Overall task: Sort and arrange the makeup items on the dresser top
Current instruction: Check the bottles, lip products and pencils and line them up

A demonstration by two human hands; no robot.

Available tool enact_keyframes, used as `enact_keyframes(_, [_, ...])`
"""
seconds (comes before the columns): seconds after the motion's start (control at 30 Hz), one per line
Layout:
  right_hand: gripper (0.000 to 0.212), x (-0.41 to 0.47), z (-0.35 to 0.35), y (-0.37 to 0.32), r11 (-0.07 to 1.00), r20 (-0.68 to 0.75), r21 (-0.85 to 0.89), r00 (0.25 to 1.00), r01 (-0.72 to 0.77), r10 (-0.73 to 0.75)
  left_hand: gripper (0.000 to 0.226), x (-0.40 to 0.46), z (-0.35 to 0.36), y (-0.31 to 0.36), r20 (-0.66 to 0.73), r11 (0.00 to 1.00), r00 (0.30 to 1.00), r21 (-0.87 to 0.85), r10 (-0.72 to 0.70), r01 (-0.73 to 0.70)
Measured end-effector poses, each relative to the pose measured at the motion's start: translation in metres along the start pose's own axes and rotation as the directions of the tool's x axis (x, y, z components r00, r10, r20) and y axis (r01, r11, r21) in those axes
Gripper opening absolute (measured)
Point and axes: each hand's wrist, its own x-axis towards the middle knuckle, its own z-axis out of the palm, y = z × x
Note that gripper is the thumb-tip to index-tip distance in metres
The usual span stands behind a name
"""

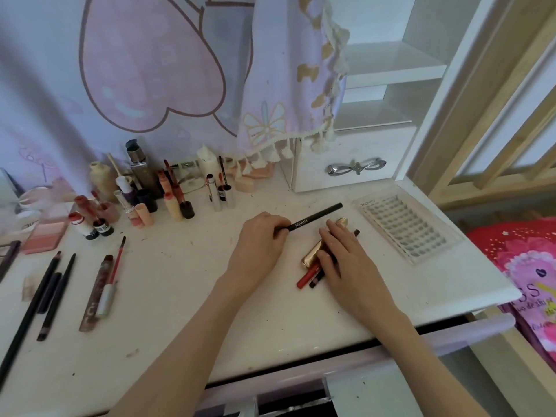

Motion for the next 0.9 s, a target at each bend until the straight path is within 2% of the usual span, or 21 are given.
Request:
enact_keyframes(0.1, [0.043,0.000,-0.002,-0.001,0.997,-0.046,0.077,0.999,-0.014,0.018,0.020,-0.010,-0.016,-0.004,-0.053,0.993,0.998,-0.111,-0.040,0.034])
enact_keyframes(0.17, [0.035,0.001,-0.004,-0.005,0.989,-0.157,0.144,0.986,-0.025,0.048,0.018,-0.019,-0.027,-0.005,-0.066,0.985,0.997,-0.169,-0.048,0.036])
enact_keyframes(0.23, [0.027,0.004,-0.008,-0.013,0.957,-0.250,0.280,0.956,-0.078,0.151,0.017,-0.028,-0.037,-0.005,-0.067,0.974,0.996,-0.222,-0.054,0.038])
enact_keyframes(0.27, [0.024,0.006,-0.010,-0.019,0.913,-0.248,0.388,0.940,-0.127,0.236,0.017,-0.032,-0.041,-0.005,-0.064,0.969,0.996,-0.244,-0.057,0.040])
enact_keyframes(0.3, [0.022,0.009,-0.013,-0.025,0.834,-0.194,0.521,0.927,-0.181,0.322,0.017,-0.036,-0.044,-0.005,-0.061,0.964,0.997,-0.261,-0.057,0.039])
enact_keyframes(0.37, [0.023,0.016,-0.017,-0.038,0.549,0.006,0.799,0.915,-0.247,0.404,0.018,-0.043,-0.048,-0.005,-0.058,0.960,0.997,-0.280,-0.043,0.025])
enact_keyframes(0.4, [0.025,0.018,-0.018,-0.044,0.396,0.084,0.883,0.913,-0.254,0.400,0.019,-0.046,-0.049,-0.005,-0.057,0.960,0.998,-0.278,-0.028,0.011])
enact_keyframes(0.43, [0.026,0.020,-0.018,-0.049,0.293,0.125,0.923,0.914,-0.250,0.387,0.020,-0.048,-0.050,-0.006,-0.057,0.964,0.998,-0.266,-0.006,-0.009])
enact_keyframes(0.47, [0.026,0.020,-0.018,-0.053,0.239,0.146,0.939,0.916,-0.247,0.373,0.020,-0.051,-0.050,-0.006,-0.059,0.969,0.998,-0.246,0.018,-0.032])
enact_keyframes(0.53, [0.026,0.020,-0.014,-0.062,0.203,0.169,0.947,0.924,-0.248,0.343,0.017,-0.055,-0.051,-0.008,-0.066,0.979,0.996,-0.191,0.065,-0.077])
enact_keyframes(0.67, [0.028,0.019,-0.006,-0.074,0.258,0.159,0.936,0.942,-0.239,0.295,0.009,-0.059,-0.057,-0.010,-0.111,0.986,0.988,-0.111,0.111,-0.123])
enact_keyframes(0.9, [0.031,0.017,0.005,-0.083,0.242,0.187,0.938,0.952,-0.247,0.244,0.008,-0.068,-0.064,-0.015,-0.014,0.973,1.000,-0.228,-0.028,0.024])
